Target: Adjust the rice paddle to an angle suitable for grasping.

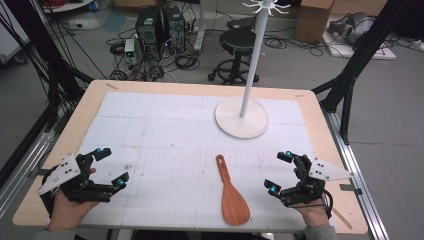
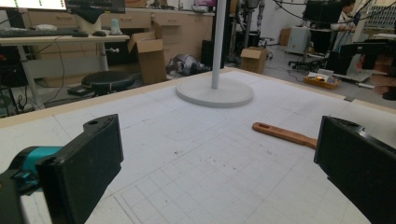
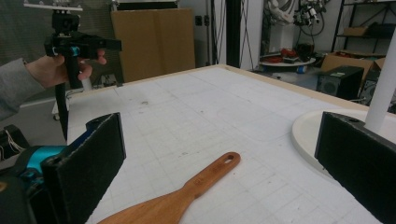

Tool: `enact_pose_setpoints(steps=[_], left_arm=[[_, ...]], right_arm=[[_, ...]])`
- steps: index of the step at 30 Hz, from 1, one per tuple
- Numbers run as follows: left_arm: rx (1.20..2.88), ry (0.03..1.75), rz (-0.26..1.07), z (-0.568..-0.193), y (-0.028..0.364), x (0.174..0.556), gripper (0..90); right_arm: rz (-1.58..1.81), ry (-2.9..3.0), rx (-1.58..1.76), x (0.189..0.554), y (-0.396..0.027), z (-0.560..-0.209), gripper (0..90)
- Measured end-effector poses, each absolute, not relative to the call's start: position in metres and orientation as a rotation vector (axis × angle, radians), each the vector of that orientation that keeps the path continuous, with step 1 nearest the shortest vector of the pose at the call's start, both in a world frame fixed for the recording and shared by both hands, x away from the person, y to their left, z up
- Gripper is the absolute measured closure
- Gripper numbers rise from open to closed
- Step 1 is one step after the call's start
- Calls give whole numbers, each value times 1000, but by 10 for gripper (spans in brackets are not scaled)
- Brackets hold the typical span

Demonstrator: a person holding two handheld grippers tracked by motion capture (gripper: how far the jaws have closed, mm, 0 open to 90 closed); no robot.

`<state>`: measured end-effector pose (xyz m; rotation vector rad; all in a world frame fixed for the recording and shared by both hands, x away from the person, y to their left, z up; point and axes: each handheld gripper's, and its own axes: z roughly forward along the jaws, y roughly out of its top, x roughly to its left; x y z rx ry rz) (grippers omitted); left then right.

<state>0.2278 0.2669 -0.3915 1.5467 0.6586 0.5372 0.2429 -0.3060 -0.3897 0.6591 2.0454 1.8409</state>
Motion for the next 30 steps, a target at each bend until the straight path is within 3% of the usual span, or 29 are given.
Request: enact_pose_setpoints(steps=[12, 15, 16, 17, 25, 27, 30], left_arm=[[1551, 671, 539, -392, 267, 228, 18], [1553, 674, 539, -392, 267, 228, 18], [1553, 674, 539, -392, 267, 228, 18], [1555, 674, 538, -392, 267, 228, 18], [1562, 681, 531, -393, 267, 229, 18], [1560, 683, 531, -393, 267, 229, 18], [1559, 684, 530, -393, 267, 229, 18]], right_arm=[[1855, 2027, 701, 243, -306, -390, 10], [1864, 2039, 666, 242, -306, -389, 175], [1864, 2039, 666, 242, -306, -389, 175], [1863, 2041, 650, 240, -307, -388, 253], [1864, 2069, 629, 236, -303, -386, 579], [1868, 2076, 623, 236, -301, -386, 616], [1856, 2096, 600, 234, -295, -384, 764]])
